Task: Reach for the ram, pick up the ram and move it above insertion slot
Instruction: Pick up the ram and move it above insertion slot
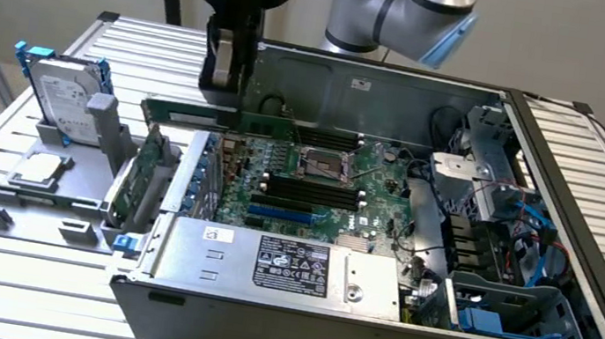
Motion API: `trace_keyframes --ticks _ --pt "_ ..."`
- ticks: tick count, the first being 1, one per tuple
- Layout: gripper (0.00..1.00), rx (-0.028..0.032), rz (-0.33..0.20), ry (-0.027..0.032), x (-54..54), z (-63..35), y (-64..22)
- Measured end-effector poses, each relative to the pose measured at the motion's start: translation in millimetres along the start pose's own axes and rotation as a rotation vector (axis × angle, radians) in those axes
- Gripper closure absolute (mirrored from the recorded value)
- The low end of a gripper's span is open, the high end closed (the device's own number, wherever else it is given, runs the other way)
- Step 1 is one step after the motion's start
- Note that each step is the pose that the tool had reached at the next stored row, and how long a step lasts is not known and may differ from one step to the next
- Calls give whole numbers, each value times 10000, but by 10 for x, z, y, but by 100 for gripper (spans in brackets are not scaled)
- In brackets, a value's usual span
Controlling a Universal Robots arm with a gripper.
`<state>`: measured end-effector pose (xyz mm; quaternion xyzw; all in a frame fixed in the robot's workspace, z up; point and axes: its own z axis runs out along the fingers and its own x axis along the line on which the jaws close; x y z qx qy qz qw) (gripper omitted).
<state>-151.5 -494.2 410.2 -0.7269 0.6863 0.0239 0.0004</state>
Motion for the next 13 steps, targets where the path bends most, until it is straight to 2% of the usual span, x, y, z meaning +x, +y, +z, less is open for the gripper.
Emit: trace_keyframes --ticks 13 --pt "87 10 0 1 -254 -1 -377"
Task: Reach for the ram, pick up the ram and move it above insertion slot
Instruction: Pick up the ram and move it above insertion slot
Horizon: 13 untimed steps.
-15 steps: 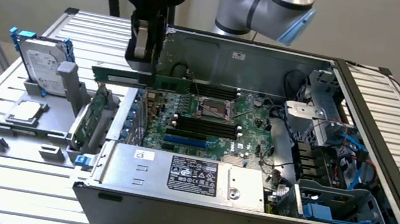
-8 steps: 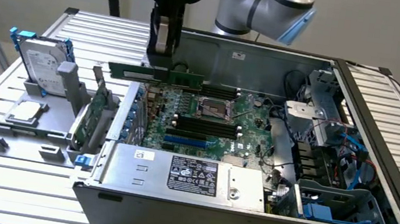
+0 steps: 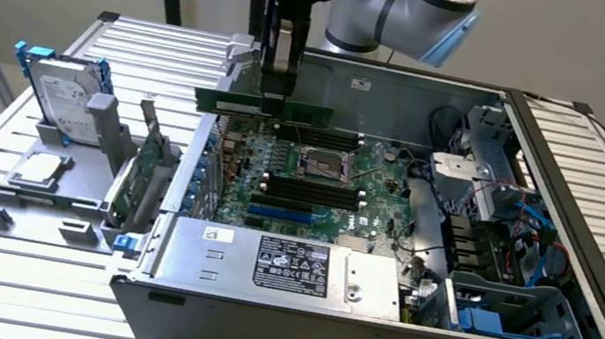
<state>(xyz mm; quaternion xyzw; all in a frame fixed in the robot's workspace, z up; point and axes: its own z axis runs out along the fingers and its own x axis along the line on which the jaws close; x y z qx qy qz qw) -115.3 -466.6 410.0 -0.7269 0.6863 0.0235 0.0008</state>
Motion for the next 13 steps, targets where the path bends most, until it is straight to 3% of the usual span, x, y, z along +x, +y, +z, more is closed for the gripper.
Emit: trace_keyframes --ticks 13 --pt "87 0 0 1 -208 10 -396"
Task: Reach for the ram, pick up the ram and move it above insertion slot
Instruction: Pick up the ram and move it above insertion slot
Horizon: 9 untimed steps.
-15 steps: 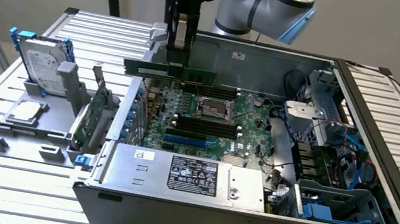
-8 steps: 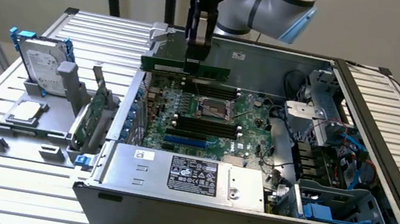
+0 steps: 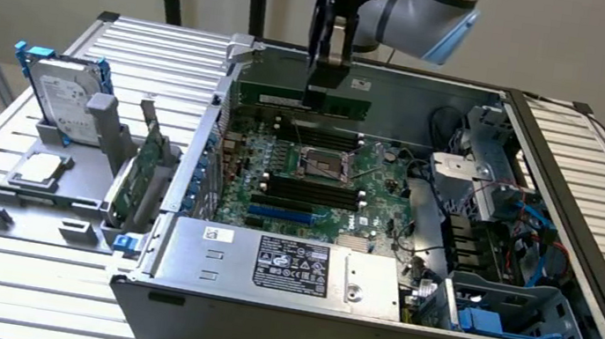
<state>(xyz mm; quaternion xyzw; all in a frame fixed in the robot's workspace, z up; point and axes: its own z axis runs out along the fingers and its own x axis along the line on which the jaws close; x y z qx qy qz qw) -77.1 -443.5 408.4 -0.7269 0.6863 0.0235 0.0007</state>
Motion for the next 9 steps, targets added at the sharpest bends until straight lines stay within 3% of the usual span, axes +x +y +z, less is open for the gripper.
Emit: trace_keyframes --ticks 3,9 --pt "87 1 2 -2 -12 3 -77" --pt "87 9 222 -10 -31 25 -113"
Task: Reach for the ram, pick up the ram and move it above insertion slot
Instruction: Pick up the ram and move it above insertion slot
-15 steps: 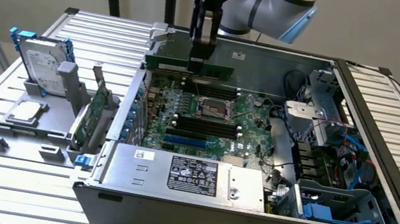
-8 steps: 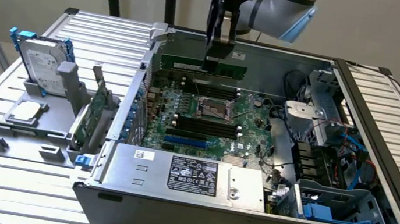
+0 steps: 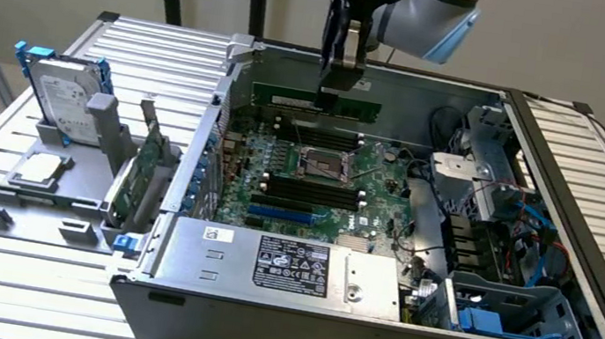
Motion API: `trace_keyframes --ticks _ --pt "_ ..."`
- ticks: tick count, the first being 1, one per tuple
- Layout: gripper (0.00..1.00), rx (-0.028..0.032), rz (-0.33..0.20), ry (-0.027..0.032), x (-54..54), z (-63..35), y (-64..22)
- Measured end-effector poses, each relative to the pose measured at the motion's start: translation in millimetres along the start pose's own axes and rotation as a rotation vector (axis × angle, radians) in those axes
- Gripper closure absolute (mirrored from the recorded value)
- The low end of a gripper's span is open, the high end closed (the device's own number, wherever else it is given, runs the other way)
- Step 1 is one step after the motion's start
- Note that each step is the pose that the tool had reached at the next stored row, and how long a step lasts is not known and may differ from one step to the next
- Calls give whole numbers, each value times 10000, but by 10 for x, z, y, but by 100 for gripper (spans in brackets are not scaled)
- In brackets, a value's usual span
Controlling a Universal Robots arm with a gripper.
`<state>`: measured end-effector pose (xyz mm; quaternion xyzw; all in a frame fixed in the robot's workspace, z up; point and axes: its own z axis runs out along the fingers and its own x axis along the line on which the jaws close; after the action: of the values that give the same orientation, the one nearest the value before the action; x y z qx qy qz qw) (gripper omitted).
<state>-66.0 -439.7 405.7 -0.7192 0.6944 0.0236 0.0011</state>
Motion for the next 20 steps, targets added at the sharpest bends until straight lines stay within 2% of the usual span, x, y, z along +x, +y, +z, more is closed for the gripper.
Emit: trace_keyframes --ticks 11,20 --pt "87 2 77 -5 -2 2 -12" --pt "87 4 77 -44 -1 10 -37"
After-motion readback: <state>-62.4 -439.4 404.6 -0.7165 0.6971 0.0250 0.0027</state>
